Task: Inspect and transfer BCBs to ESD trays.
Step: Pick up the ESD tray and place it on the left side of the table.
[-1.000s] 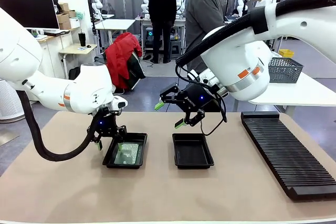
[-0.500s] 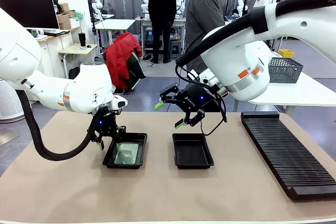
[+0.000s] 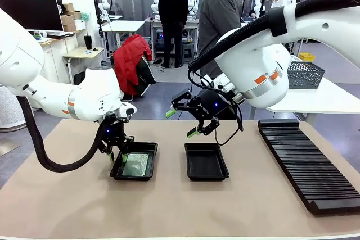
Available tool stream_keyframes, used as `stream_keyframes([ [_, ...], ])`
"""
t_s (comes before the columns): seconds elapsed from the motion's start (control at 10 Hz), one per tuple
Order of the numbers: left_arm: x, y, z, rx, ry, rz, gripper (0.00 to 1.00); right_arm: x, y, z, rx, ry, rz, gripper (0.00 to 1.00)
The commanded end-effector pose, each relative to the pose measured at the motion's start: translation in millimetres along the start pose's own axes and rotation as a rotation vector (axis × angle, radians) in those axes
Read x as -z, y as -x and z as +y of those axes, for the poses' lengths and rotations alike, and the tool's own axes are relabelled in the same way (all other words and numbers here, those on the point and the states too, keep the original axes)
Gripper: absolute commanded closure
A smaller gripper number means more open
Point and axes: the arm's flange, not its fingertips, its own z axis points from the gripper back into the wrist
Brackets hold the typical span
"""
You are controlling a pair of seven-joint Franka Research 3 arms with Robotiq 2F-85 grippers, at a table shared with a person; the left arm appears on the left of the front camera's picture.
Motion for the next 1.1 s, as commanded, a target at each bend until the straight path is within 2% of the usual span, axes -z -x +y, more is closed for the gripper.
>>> stream_keyframes([
  [0.0, 1.4, 6.0, 4.7, -0.014, -0.002, -0.017, 0.60, -0.9, 0.2, 0.5, 0.007, 0.014, -0.002, 0.00],
  [0.7, 2.3, 4.8, 2.5, -0.016, 0.028, -0.025, 0.92, -0.9, 0.2, 0.5, 0.007, 0.014, -0.002, 0.00],
  [0.8, 2.1, 4.5, 2.3, -0.016, 0.027, -0.024, 0.92, -0.9, 0.2, 0.5, 0.007, 0.014, -0.002, 0.00],
  [0.9, -1.5, 4.6, 3.0, -0.019, 0.034, -0.032, 1.00, -0.9, 0.2, 0.5, 0.007, 0.014, -0.002, 0.00],
  [1.0, -4.4, 5.4, 4.2, -0.025, 0.039, -0.039, 1.00, -0.9, 0.2, 0.5, 0.007, 0.014, -0.002, 0.00],
])
